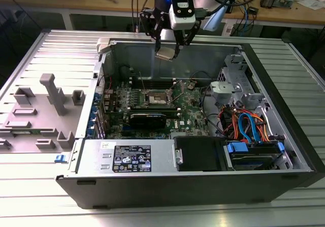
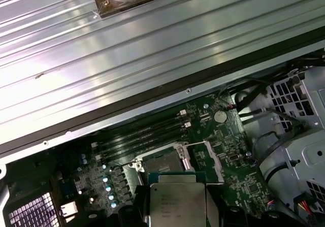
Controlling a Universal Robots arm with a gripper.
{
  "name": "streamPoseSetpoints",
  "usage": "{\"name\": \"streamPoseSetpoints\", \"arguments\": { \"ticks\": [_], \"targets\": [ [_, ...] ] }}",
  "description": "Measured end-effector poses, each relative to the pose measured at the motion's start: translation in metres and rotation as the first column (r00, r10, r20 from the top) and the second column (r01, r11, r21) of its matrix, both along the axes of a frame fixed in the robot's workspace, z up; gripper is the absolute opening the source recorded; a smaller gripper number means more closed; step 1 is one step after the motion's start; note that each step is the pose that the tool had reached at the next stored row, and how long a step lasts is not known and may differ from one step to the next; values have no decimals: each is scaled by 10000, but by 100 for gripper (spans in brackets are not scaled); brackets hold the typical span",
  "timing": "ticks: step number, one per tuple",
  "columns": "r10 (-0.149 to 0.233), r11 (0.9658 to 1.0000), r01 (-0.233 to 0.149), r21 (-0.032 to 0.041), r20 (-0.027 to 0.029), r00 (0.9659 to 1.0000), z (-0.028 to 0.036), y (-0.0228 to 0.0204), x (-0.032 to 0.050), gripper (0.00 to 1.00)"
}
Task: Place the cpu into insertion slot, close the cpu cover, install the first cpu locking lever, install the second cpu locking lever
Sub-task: 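Place the cpu into insertion slot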
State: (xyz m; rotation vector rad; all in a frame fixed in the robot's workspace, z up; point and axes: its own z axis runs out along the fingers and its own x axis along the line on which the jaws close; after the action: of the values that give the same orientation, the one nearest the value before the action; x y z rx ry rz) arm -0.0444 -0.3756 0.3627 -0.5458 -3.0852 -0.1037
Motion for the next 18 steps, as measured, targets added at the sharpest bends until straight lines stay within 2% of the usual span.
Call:
{"name": "streamPoseSetpoints", "arguments": {
  "ticks": [18],
  "targets": [
    [-84,10000,84,-1,0,10000,-3,0,-9,54]
  ]
}}
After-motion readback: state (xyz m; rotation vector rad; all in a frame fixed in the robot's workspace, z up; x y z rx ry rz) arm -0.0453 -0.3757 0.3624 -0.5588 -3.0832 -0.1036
